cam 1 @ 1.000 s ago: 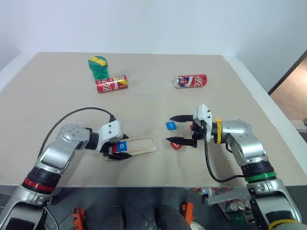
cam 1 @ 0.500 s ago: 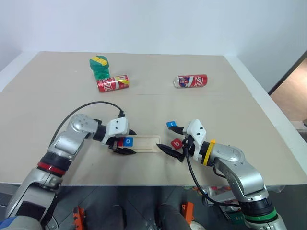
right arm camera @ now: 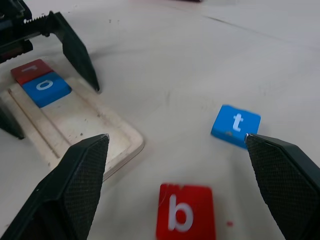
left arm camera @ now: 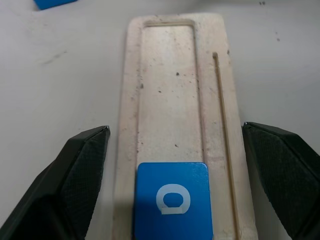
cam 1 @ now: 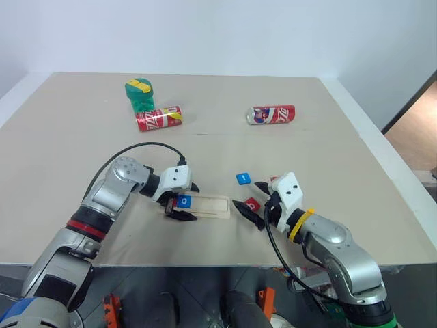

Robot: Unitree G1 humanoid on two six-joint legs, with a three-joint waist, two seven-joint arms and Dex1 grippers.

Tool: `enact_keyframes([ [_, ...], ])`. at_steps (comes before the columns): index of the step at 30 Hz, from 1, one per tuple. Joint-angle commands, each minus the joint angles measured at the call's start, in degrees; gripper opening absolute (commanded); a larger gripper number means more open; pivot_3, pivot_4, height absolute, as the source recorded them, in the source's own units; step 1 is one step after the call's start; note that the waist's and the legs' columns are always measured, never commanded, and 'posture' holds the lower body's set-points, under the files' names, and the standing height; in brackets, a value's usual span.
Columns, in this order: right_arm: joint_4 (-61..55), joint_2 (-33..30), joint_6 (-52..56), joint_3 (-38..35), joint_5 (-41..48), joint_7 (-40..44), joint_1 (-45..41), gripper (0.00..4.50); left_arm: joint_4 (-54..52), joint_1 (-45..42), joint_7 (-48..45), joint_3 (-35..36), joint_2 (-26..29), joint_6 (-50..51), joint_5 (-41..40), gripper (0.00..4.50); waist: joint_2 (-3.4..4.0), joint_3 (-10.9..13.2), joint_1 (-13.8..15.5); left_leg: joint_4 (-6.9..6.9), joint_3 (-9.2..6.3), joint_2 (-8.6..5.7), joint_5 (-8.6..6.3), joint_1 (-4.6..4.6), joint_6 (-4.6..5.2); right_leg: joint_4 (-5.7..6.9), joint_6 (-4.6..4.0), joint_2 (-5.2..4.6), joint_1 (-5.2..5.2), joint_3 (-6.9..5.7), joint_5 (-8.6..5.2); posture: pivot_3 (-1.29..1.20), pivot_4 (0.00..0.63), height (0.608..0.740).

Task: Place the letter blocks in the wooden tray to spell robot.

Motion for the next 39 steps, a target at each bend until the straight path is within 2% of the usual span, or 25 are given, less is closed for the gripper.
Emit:
enact_keyframes([
  [1,-4.02,-0.50,1.07,-1.13,0.76,-0.87,1.46,4.50,-5.11,-1.24,-0.03,4.42,1.88,1.87,-3.38,4.48,0.00,0.00,0.00,0.00,0.00,0.00,0.00,0.00,0.00,0.00,0.00,0.00,0.00,0.00,0.00,0.00,0.150,0.740],
  [4,-4.50,-0.52,1.67,-1.07,0.65,-1.37,3.20,4.50,-10.65,0.69,-0.05,9.18,2.99,7.45,-9.62,4.48,0.00,0.00,-0.08,0.00,-0.02,0.04,0.00,-0.02,0.00,0.00,0.00,0.01,-0.02,-0.02,0.00,0.00,0.150,0.740],
  [8,-2.97,0.48,1.04,-0.65,-0.75,-3.57,4.57,4.50,-21.33,8.64,3.47,15.41,3.23,13.78,-17.38,4.48,0.06,-0.03,-0.24,-0.04,0.01,0.07,0.00,0.00,0.00,0.00,-0.02,0.01,-0.04,0.01,-0.02,0.00,0.150,0.740],
  [12,-0.97,2.87,1.56,-0.36,-2.10,-7.20,3.93,4.50,-30.39,18.79,10.99,17.50,2.44,14.86,-17.99,4.48,0.05,-0.04,-0.08,-0.03,-0.03,0.08,0.00,0.01,0.00,0.03,-0.04,0.00,-0.03,-0.02,0.01,0.00,0.150,0.740],
  [13,-0.80,3.43,1.78,-0.09,-2.32,-7.84,3.73,3.98,-31.92,20.60,12.50,17.57,2.32,14.95,-17.82,4.50,0.05,-0.04,-0.07,-0.01,-0.03,0.09,0.01,0.02,-0.01,0.03,-0.05,-0.01,-0.01,-0.01,0.02,0.00,0.150,0.740],
  [15,-0.66,4.55,2.28,0.76,-3.12,-9.24,3.22,3.42,-35.14,24.24,15.24,17.57,2.23,15.57,-17.80,4.50,0.04,-0.04,-0.06,0.00,-0.02,0.09,0.04,0.03,-0.02,0.03,-0.06,-0.02,-0.01,0.00,0.06,0.00,0.150,0.740],
  [18,-1.69,5.92,4.80,1.87,-4.01,-11.56,3.85,2.30,-39.01,28.21,20.59,18.11,1.37,17.60,-18.08,4.50,0.03,-0.05,-0.01,0.01,0.01,0.09,0.08,0.06,-0.04,0.03,-0.10,-0.06,0.01,0.01,0.08,0.00,0.150,0.740],
  [20,-2.61,7.03,6.35,1.97,-4.32,-13.23,4.77,1.69,-41.07,29.96,23.91,18.21,0.64,18.18,-17.85,4.50,-0.02,-0.09,-0.01,0.01,0.04,0.09,0.09,0.11,-0.04,0.02,-0.13,-0.09,0.05,0.04,0.06,0.00,0.150,0.740],
  [22,-4.54,9.22,9.61,1.02,-4.77,-16.70,5.59,1.26,-42.56,31.05,27.09,18.14,-0.28,18.99,-17.59,4.50,-0.05,-0.11,0.00,0.01,0.04,0.09,0.10,0.13,-0.04,0.01,-0.13,-0.11,0.07,0.04,0.05,0.00,0.150,0.740],
  [26,-9.02,15.97,16.44,0.71,-5.87,-24.01,4.92,1.27,-44.96,32.00,32.08,17.53,-1.94,22.16,-18.08,4.50,-0.09,-0.15,-0.02,-0.02,0.02,0.16,0.10,0.14,-0.05,0.01,-0.12,-0.10,0.05,0.02,0.06,0.00,0.150,0.740],
  [29,-9.51,16.57,17.91,1.82,-6.62,-24.98,4.50,1.27,-45.56,31.67,33.80,16.91,-2.22,23.31,-17.82,4.50,-0.10,-0.16,-0.04,-0.01,0.06,0.12,0.10,0.14,-0.06,0.01,-0.17,-0.11,0.05,0.03,0.04,0.00,0.150,0.740],
  [35,-10.37,18.55,18.29,-0.42,-6.12,-26.36,3.92,1.27,-45.49,30.57,33.84,15.57,-1.83,22.87,-17.82,4.50,-0.11,-0.17,-0.04,-0.02,0.09,0.10,0.10,0.15,-0.06,-0.02,-0.24,-0.13,0.06,0.05,0.00,0.00,0.150,0.740],
  [37,-11.85,18.40,19.46,-1.63,-4.80,-25.20,2.98,2.28,-45.20,30.26,32.84,15.06,-1.46,21.72,-17.78,4.50,-0.11,-0.17,-0.05,-0.02,0.11,0.09,0.10,0.15,-0.07,-0.02,-0.24,-0.13,0.05,0.07,0.00,0.00,0.150,0.740],
  [39,-13.34,15.94,20.12,-2.64,-3.84,-22.87,1.64,2.90,-44.84,30.04,31.43,14.52,-0.95,20.39,-17.67,4.50,-0.10,-0.16,-0.06,-0.02,0.12,0.09,0.10,0.14,-0.07,-0.02,-0.25,-0.12,0.03,0.07,0.00,0.00,0.150,0.740],
])
